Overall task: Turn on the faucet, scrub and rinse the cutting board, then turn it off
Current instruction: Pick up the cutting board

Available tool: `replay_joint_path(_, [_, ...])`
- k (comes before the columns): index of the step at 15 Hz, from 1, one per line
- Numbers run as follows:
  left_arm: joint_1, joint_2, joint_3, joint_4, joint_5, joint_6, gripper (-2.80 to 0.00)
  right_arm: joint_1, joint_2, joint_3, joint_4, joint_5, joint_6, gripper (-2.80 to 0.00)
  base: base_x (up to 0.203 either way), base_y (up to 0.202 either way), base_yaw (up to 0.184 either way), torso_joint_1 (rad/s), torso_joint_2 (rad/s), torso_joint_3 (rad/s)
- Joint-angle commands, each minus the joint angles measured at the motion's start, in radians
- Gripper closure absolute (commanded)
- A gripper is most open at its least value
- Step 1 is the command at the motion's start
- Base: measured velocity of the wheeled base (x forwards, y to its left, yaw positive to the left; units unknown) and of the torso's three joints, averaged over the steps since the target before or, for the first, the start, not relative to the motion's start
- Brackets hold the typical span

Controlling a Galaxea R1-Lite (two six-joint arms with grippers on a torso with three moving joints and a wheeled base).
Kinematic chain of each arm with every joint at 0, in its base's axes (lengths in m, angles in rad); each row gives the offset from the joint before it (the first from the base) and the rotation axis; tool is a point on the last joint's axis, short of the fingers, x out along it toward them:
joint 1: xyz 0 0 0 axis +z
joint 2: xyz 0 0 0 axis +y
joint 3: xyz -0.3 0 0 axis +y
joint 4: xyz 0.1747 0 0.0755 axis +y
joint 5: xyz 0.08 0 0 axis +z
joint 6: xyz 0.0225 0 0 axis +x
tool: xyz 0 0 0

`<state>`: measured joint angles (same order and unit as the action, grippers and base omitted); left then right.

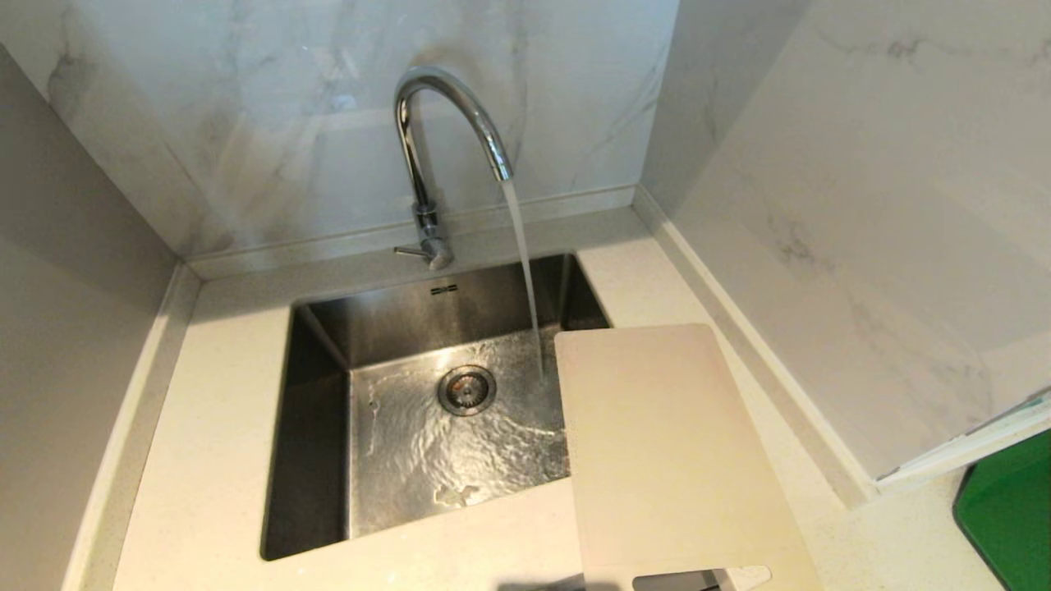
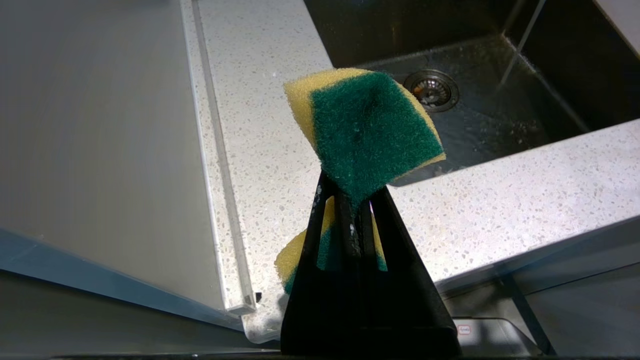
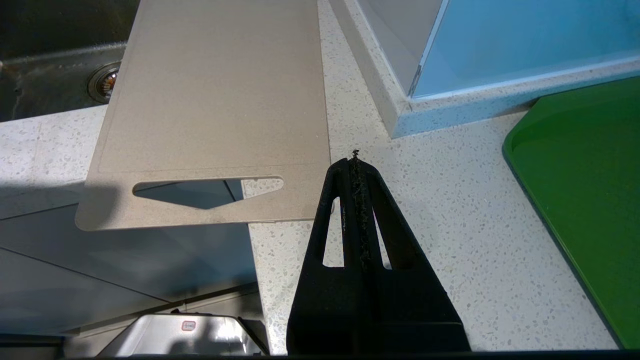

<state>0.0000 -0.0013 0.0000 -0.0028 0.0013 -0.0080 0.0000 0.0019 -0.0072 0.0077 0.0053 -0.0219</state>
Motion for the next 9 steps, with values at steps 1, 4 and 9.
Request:
replay_joint_path(1, [0.001,0.000,0.001,0.000,0.000,0.000,0.00,0.000,0.014,0.000,0.000,0.004,-0.005,0.00,0.000,0.000,0.000,0.000,0.00,0.000])
replay_joint_path(4, [0.000,0.000,0.000,0.000,0.000,0.000,0.00,0.000,0.031,-0.025,0.001,0.026,-0.023,0.00,0.000,0.000,0.000,0.000,0.00,0.000])
replay_joint_path(9, [0.000,0.000,0.000,0.000,0.000,0.000,0.00,0.000,0.114,-0.201,0.138,0.097,-0.019,0.00,0.000,0.000,0.000,0.000,0.00,0.000])
